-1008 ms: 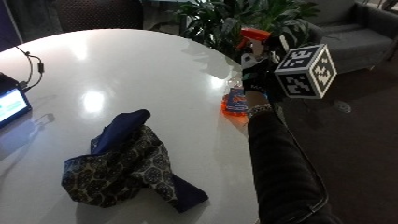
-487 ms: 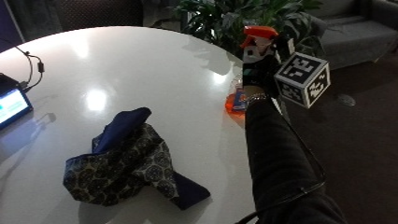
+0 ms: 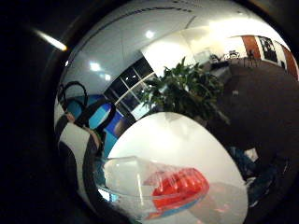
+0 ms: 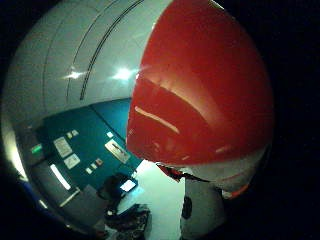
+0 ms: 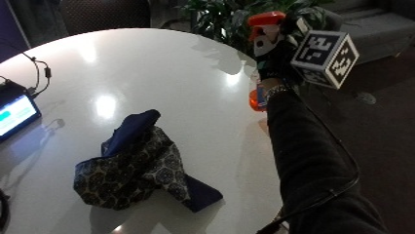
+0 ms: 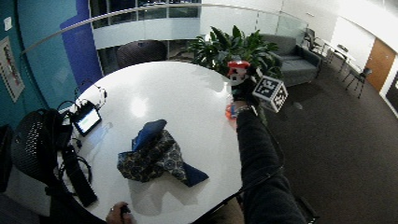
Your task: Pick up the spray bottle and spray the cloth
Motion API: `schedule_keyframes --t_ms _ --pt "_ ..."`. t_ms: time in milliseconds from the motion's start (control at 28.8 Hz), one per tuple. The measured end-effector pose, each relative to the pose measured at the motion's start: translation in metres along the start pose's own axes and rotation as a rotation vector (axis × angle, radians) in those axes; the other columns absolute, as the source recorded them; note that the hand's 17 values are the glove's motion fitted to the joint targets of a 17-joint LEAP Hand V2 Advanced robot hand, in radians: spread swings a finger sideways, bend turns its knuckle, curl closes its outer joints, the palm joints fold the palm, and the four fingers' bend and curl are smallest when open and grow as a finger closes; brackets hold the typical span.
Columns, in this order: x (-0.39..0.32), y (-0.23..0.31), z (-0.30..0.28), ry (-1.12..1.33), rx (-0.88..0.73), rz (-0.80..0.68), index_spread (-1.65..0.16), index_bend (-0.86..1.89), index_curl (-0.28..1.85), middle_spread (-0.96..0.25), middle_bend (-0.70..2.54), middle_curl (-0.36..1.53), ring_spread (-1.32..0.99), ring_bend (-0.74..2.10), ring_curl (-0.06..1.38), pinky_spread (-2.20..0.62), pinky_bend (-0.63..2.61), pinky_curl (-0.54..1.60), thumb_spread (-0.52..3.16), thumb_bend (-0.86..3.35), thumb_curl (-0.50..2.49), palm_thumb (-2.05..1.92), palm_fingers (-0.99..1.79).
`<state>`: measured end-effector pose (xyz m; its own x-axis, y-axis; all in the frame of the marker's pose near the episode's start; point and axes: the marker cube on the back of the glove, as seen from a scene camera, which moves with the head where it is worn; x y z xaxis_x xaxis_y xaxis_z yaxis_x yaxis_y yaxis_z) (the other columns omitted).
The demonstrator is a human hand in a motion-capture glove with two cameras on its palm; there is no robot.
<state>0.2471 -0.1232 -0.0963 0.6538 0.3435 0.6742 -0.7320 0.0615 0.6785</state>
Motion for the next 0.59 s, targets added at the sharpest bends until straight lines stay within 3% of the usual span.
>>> schedule_keyframes --t_ms 313,591 --pt "-0.057 0.005 -0.019 0.259 -0.125 -0.568 -0.25 0.33 0.52 -0.2 0.6 0.56 -0.18 0.75 0.51 -0.28 0.57 0.44 0.62 -0.03 0.64 0.89 1.41" --pt "-0.072 0.031 -0.018 0.355 -0.206 -0.79 -0.25 0.35 0.54 -0.2 0.62 0.56 -0.18 0.76 0.51 -0.29 0.58 0.44 0.58 -0.03 0.67 0.89 1.4"
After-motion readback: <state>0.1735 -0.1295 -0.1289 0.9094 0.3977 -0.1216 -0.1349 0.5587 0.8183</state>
